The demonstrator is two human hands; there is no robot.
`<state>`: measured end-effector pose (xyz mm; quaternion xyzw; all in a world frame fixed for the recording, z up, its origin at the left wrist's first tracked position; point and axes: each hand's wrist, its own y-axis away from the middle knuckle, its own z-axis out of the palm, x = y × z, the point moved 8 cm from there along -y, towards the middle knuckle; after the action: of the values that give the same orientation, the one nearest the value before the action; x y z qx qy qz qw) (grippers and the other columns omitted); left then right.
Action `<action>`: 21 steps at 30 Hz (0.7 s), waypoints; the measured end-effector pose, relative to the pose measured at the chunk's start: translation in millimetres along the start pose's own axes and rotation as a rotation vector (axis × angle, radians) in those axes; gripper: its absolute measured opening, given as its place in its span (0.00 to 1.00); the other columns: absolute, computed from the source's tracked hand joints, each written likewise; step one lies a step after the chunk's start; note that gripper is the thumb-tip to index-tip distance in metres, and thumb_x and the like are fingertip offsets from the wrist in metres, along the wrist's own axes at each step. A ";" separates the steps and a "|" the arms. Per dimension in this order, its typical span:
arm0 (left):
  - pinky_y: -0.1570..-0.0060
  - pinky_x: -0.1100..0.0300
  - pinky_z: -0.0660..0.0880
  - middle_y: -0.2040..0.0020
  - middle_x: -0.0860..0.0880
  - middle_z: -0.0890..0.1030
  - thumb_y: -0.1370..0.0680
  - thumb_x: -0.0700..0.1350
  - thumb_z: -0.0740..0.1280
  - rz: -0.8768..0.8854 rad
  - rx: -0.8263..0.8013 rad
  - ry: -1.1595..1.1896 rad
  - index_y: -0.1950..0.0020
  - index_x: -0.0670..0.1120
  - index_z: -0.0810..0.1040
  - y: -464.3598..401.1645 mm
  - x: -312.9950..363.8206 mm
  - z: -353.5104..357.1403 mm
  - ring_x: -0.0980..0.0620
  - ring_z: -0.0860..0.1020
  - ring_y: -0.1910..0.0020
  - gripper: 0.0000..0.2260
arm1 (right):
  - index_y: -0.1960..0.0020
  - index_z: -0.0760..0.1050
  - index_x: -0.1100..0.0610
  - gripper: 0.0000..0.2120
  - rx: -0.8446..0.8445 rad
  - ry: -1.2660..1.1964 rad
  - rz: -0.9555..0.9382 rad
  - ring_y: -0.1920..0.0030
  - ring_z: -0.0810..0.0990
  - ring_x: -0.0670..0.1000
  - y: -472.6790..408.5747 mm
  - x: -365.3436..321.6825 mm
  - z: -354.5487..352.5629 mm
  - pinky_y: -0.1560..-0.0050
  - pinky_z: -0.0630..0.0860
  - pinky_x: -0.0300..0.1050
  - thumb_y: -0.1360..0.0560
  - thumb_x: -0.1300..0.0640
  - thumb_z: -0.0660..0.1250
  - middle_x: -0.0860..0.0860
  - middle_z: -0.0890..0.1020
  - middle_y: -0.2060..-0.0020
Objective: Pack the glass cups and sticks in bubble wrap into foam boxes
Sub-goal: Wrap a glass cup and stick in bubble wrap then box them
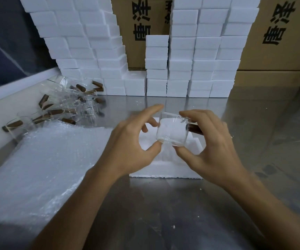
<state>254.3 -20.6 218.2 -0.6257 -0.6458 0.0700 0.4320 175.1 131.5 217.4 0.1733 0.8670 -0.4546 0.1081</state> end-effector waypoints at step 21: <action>0.55 0.52 0.68 0.46 0.38 0.79 0.24 0.45 0.68 -0.962 -0.063 -0.715 0.52 0.43 0.75 30.4 -103.7 -78.0 0.35 0.77 0.47 0.06 | 0.36 0.74 0.56 0.27 0.101 -0.078 0.023 0.49 0.77 0.43 -3.0 7.7 -12.9 0.45 0.78 0.56 0.33 0.58 0.79 0.48 0.77 0.44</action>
<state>311.2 -139.5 198.3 -0.2135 -0.9635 0.0537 0.1525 166.4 142.0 224.3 0.1707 0.8360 -0.5028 0.1384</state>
